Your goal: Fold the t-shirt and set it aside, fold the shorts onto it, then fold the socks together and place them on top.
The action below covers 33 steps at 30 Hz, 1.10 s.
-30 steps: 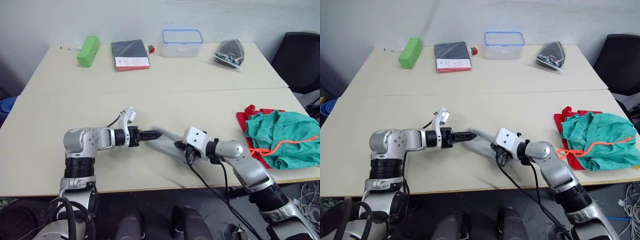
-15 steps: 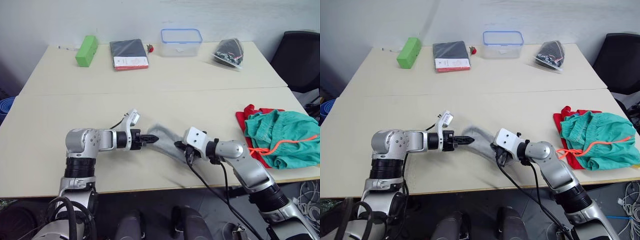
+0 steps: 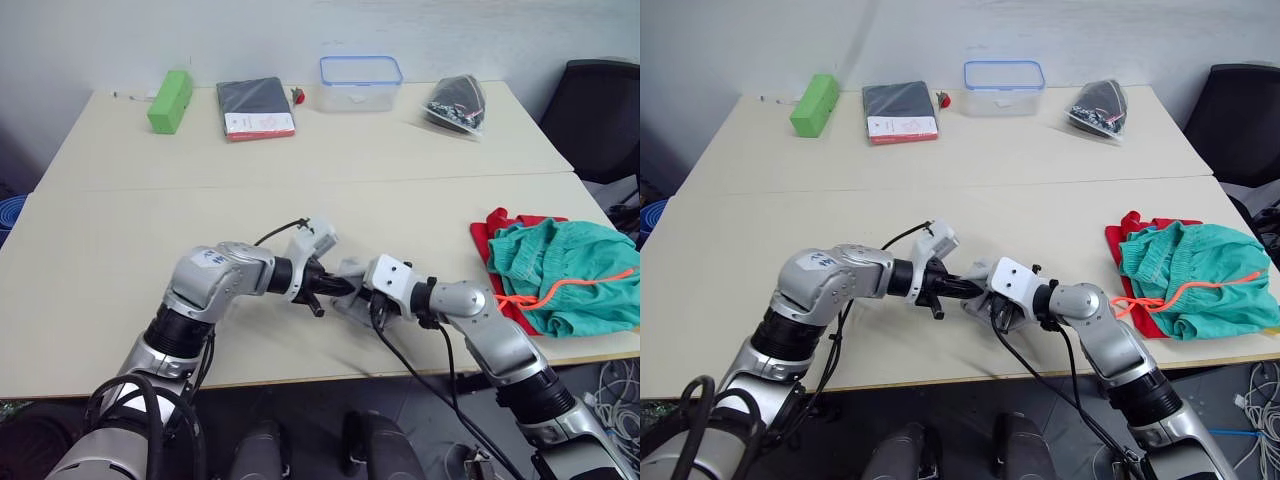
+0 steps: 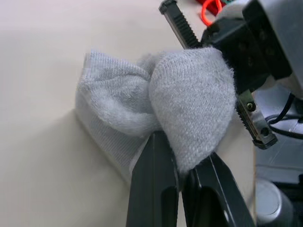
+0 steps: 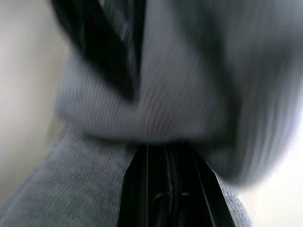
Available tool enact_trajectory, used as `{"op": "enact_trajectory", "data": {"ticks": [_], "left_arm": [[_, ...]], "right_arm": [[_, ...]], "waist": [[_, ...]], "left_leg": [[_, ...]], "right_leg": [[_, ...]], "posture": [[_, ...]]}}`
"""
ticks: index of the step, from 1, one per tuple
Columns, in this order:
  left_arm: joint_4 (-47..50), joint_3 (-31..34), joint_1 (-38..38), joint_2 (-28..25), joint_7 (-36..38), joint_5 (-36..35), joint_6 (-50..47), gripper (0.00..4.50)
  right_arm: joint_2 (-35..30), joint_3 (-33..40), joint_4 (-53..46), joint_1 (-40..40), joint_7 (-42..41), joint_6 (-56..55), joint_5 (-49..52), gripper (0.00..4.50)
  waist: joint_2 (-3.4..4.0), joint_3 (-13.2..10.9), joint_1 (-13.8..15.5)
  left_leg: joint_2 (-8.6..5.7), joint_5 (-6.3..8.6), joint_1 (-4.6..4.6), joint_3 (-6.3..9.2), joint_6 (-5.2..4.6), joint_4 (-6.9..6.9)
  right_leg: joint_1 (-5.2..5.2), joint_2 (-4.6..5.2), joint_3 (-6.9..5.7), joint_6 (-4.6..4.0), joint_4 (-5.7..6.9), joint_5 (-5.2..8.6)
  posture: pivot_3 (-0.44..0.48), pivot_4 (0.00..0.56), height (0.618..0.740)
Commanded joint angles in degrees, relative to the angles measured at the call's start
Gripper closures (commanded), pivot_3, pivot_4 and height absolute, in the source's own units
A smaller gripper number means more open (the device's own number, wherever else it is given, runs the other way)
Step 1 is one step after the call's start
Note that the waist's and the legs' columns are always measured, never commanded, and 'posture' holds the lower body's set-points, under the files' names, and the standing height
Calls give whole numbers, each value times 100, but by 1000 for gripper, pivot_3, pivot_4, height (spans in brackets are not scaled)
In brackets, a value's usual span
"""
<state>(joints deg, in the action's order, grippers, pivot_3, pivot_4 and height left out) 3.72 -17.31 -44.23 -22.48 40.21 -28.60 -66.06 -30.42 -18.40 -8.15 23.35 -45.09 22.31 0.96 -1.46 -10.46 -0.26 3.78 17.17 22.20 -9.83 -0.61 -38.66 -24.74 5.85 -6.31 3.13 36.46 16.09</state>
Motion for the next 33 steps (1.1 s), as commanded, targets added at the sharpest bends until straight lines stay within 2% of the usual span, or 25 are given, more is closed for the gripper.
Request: {"op": "enact_trajectory", "data": {"ticks": [1,5,12,14,16,20,22,23,26,30,33], "left_arm": [[-30,7,-158,53,251,-15,236,3958],[-18,172,-73,-21,518,-124,414,2807],[169,1077,19,-202,999,-793,377,624],[16,1632,-48,-154,1010,-1131,347,23],[-408,2209,-173,-94,769,-1262,441,23],[-1360,2676,-279,-12,-208,-706,920,23],[-1563,2477,-175,-73,-668,-198,1174,23],[-1578,2114,-54,-191,-829,201,1297,23],[-1331,1426,262,-368,-916,752,1377,23],[-1109,1301,371,-393,-1266,1089,1268,23],[-905,1466,368,-406,-1213,929,892,23]], "right_arm": [[-29,3,38,-153,50,94,-103,4500],[-70,52,-49,-235,80,149,-84,4500],[-99,93,-98,-304,81,173,-88,4500],[-95,97,-82,-274,79,182,-88,4500],[-83,103,-51,-222,79,189,-87,4500],[-86,127,-45,-193,78,193,-75,4500],[-98,130,-55,-203,72,189,-75,4500],[-106,132,-61,-209,69,188,-74,4500],[-116,140,-68,-213,62,190,-73,4500],[-130,139,-109,-243,51,203,-74,4500],[-136,131,-128,-256,44,207,-76,4500]], "waist": [[0,0,0],[0,0,0],[1,-1,-2],[1,-1,2],[1,-1,-1],[1,-1,1],[1,-1,2],[1,-1,3],[1,-1,0],[-7,-1,14],[-6,-1,4]], "left_leg": [[0,0,0,0,-1,1],[0,-1,0,1,-3,3],[0,-1,2,3,-5,5],[1,-2,2,4,-5,6],[1,-2,2,5,-5,5],[0,-3,-1,7,-6,8],[-2,-3,-1,6,-6,10],[-2,-3,0,7,-6,10],[-9,-5,-8,0,-6,31],[-4,-9,-2,5,-1,41],[-3,-10,-4,2,-2,44]], "right_leg": [[0,0,0,0,-2,0],[0,0,-2,0,-4,0],[0,0,-4,0,-6,0],[1,-1,-6,0,-7,0],[2,-1,-6,0,-9,0],[5,-3,-8,1,-9,0],[6,-2,-8,3,-10,-1],[5,-3,-9,3,-10,-2],[5,-6,-6,4,-17,-2],[5,-7,-11,5,-33,-3],[3,-1,-8,5,-33,-4]], "posture": [[0,150,740],[0,150,740],[0,150,740],[0,150,740],[0,150,740],[0,150,740],[0,150,740],[0,150,740],[0,150,740],[0,150,740],[0,150,740]]}}
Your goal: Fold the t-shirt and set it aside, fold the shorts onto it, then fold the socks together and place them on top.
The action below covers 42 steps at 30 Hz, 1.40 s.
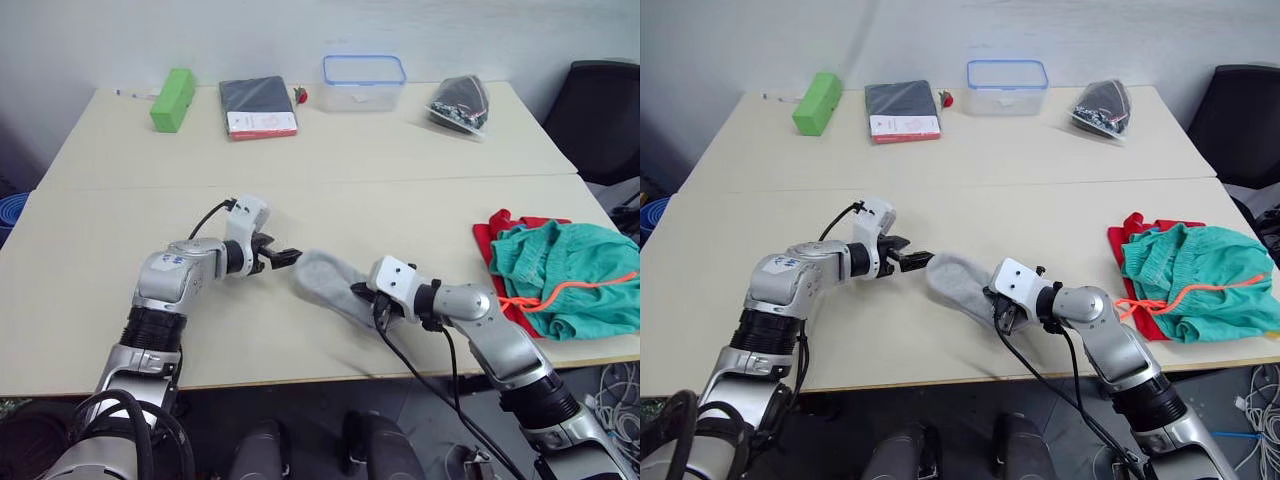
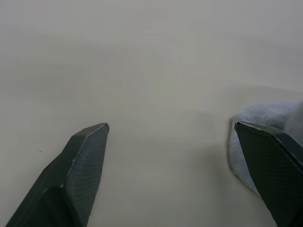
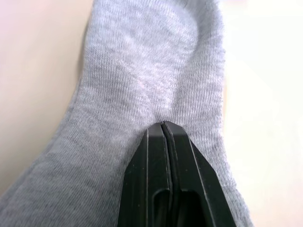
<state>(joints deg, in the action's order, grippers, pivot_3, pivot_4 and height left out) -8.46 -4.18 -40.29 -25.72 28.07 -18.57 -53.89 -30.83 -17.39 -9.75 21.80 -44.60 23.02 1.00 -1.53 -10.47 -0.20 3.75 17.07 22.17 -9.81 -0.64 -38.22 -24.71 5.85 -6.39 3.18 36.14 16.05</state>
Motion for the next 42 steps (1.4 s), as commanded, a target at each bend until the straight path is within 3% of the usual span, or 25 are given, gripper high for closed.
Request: {"op": "enact_trajectory", "data": {"ticks": [1,4,9,14,20,31,42], "left_arm": [[368,251,-35,-74,32,-190,-546,23],[423,256,-14,-182,171,-245,-770,23],[389,1210,-197,139,337,-1188,-2066,23],[467,1193,-158,93,337,-1352,-2579,23],[477,1156,-216,395,202,-1404,-2938,23],[85,1137,-288,895,-77,-1261,-2864,23],[429,1744,-432,912,352,-2028,-3263,3573]], "right_arm": [[-94,24,32,-99,-9,136,-81,4500],[-81,15,48,-82,-15,132,-86,4500],[-73,-7,41,-93,-20,120,-95,4500],[-65,-18,29,-107,-14,113,-101,4500],[-60,-25,28,-116,-8,101,-108,4500],[-42,-28,-1,-126,-3,114,-117,4500],[-47,-30,13,-137,-4,109,-126,4500]], "waist": [[0,0,-3],[0,0,-5],[0,0,-8],[0,0,-9],[0,0,-1],[1,0,7],[1,0,-5]], "left_leg": [[0,0,0,0,0,3],[0,0,1,0,2,7],[0,0,1,-1,1,6],[0,-2,0,0,5,7],[-1,-3,-1,0,6,7],[-2,-3,-4,2,7,7],[-1,-3,-2,2,8,10]], "right_leg": [[-2,0,0,0,0,0],[-4,0,-2,0,-2,0],[-1,-2,-2,1,-5,0],[-2,-5,-2,1,-3,0],[0,-3,-1,1,-4,0],[4,1,-2,1,-4,-1],[0,0,-3,1,-5,-1]], "posture": [[0,150,740],[0,150,740],[0,150,740],[0,150,740],[0,150,740],[0,150,740],[0,150,740]]}}
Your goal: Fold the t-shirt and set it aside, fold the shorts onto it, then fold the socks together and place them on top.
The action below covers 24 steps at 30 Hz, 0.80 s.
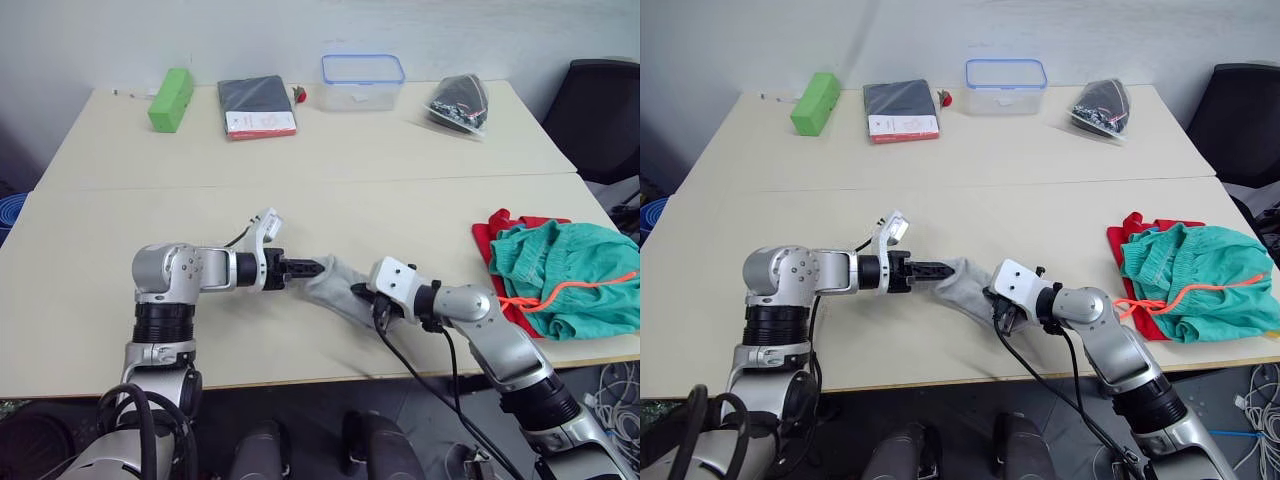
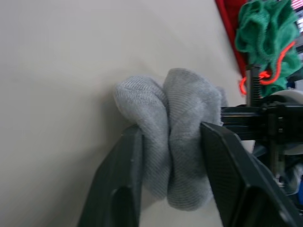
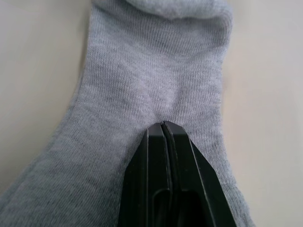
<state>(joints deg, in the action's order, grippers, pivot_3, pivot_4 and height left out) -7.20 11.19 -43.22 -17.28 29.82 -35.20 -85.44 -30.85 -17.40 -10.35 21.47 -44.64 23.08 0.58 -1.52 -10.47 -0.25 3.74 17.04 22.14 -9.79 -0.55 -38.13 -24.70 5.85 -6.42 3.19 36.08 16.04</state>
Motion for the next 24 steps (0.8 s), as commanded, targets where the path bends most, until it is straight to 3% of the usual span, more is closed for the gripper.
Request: {"op": "enact_trajectory", "data": {"ticks": [1,3,15,24], "left_arm": [[361,246,-167,118,176,-436,-144,3881],[457,225,-203,183,157,-509,-180,4478],[539,-1840,-405,103,491,72,1063,4478],[183,-2376,-580,204,860,287,1517,4478]], "right_arm": [[-44,-30,79,-99,0,99,-86,4500],[-42,-31,94,-89,-3,89,-93,4500],[-42,-13,85,-140,28,83,-130,4500],[-97,74,-111,-321,143,182,-126,4500]], "waist": [[0,0,1],[0,0,1],[0,0,4],[0,0,12]], "left_leg": [[0,0,0,0,0,0],[-1,0,0,0,0,0],[-1,-1,-1,-1,3,2],[-1,-1,1,1,1,3]], "right_leg": [[1,1,0,0,0,0],[2,2,0,0,-1,0],[0,-3,4,0,-3,0],[2,-3,1,0,-10,0]], "posture": [[0,150,740],[0,150,740],[0,150,740],[0,150,740]]}}
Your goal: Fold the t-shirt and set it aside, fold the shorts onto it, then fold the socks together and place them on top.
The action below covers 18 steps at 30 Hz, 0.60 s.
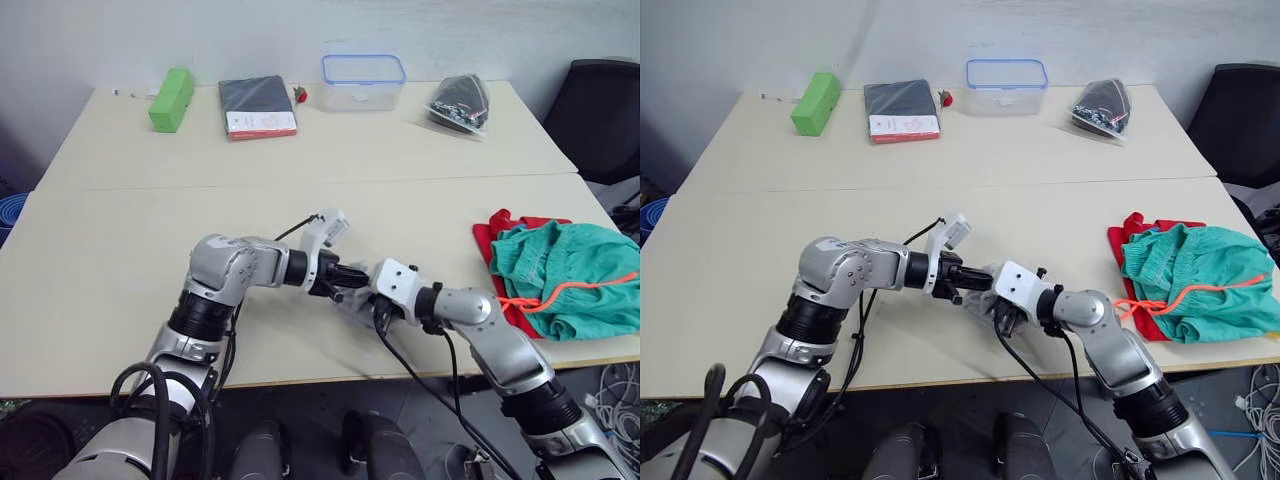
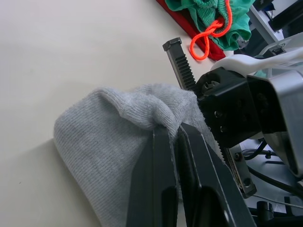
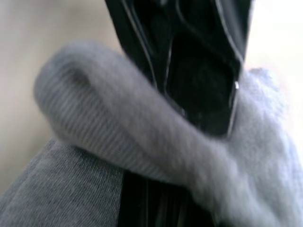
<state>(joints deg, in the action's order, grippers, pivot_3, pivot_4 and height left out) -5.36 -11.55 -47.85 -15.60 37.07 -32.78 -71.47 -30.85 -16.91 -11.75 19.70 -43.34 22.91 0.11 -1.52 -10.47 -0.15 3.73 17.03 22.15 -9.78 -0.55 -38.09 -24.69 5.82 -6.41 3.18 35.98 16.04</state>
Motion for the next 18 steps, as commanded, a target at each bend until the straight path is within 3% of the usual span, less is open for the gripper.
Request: {"op": "enact_trajectory", "data": {"ticks": [1,3,6,18], "left_arm": [[8,-162,-111,30,190,51,137,4478],[13,-282,-98,13,269,82,129,4478],[-27,-442,-77,-53,400,169,197,3772],[-240,-873,-55,-112,769,620,683,18]], "right_arm": [[-97,42,-6,-170,34,220,-74,4500],[-102,71,-79,-218,74,265,-69,4500],[-120,125,-206,-290,111,337,-65,4500],[-642,1100,-1371,-818,42,1109,406,4500]], "waist": [[0,0,4],[0,0,10],[0,0,10],[0,-1,20]], "left_leg": [[0,0,1,1,-1,0],[-2,0,1,1,-3,-1],[-3,0,2,2,-5,-1],[-4,3,14,11,-12,-1]], "right_leg": [[1,0,-1,0,0,0],[1,1,-1,0,-1,0],[2,2,-3,0,-2,0],[0,4,-12,0,-10,0]], "posture": [[0,150,740],[0,150,740],[0,150,740],[0,150,740]]}}
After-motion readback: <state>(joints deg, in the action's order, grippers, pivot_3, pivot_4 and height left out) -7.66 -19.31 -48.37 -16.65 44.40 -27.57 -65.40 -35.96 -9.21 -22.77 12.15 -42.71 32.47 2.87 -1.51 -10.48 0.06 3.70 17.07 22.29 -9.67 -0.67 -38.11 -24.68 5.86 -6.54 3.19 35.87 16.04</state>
